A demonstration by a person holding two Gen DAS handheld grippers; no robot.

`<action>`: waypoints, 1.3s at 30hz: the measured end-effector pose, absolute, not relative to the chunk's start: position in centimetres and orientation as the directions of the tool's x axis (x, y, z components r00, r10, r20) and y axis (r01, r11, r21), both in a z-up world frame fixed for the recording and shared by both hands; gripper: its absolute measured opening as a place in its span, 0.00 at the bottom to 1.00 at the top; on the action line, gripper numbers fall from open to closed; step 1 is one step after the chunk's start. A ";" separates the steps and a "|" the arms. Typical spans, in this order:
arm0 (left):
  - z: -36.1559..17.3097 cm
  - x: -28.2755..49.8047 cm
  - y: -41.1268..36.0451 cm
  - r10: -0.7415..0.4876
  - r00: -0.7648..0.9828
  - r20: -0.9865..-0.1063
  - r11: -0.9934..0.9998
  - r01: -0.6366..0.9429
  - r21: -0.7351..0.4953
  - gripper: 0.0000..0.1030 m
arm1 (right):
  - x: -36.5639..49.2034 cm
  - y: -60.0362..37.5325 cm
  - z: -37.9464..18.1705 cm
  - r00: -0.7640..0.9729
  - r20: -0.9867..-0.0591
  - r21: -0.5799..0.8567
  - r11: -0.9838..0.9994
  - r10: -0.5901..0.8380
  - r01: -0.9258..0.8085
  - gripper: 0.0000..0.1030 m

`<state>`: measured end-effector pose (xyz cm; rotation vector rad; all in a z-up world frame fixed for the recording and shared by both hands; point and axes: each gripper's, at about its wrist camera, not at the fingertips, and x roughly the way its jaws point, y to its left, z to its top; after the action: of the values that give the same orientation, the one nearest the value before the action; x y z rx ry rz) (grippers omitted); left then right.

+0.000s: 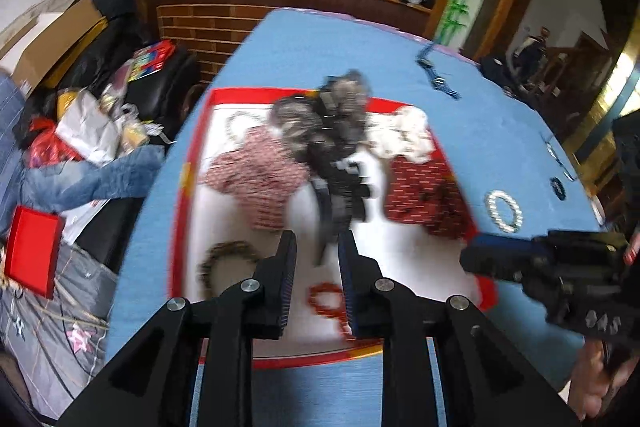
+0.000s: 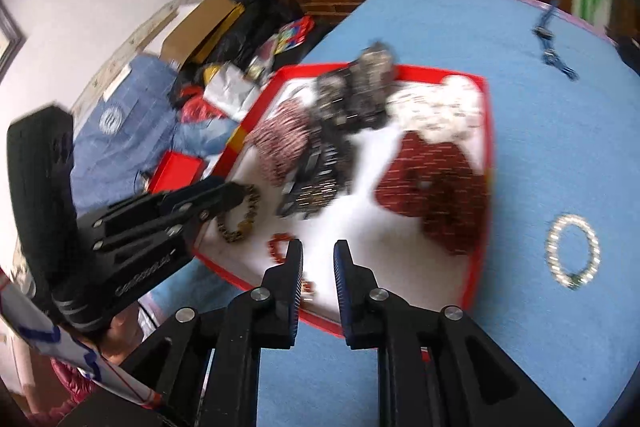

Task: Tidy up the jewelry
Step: 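Grasp the pearl bracelet with the left tool while the right tool grasps the black beaded hair tie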

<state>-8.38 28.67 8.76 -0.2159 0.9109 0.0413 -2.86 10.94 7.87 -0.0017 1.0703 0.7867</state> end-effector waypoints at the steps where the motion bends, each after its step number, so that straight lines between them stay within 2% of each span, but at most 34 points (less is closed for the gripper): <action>1: 8.9 -8.2 28.1 -0.063 0.615 -0.786 0.979 -0.116 -0.169 0.20 | -2.5 10.0 7.9 0.252 -0.779 0.368 0.744 0.574 -0.559 0.17; 9: 9.7 -5.9 20.3 -0.148 0.596 -0.789 0.987 0.033 -0.160 0.20 | -0.3 1.3 8.1 0.351 -0.755 0.400 0.813 0.553 -0.423 0.17; 19: 7.4 -0.9 11.2 -0.241 0.475 -0.846 0.970 0.151 -0.192 0.20 | 0.7 -8.3 6.7 0.421 -0.751 0.434 0.861 0.509 -0.266 0.17; 30: 3.6 6.1 7.2 -0.175 0.356 -0.918 0.984 0.076 -0.158 0.19 | 0.6 -16.2 5.4 0.469 -0.732 0.485 0.861 0.495 -0.152 0.19; 39: 2.0 7.8 6.2 -0.121 0.342 -0.932 0.993 0.052 -0.110 0.19 | 1.4 -21.4 6.8 0.533 -0.724 0.461 0.882 0.438 -0.097 0.21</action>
<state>7.76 6.19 2.00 -0.0646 1.2173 -0.1124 1.38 -21.36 6.82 0.3910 0.9611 0.3287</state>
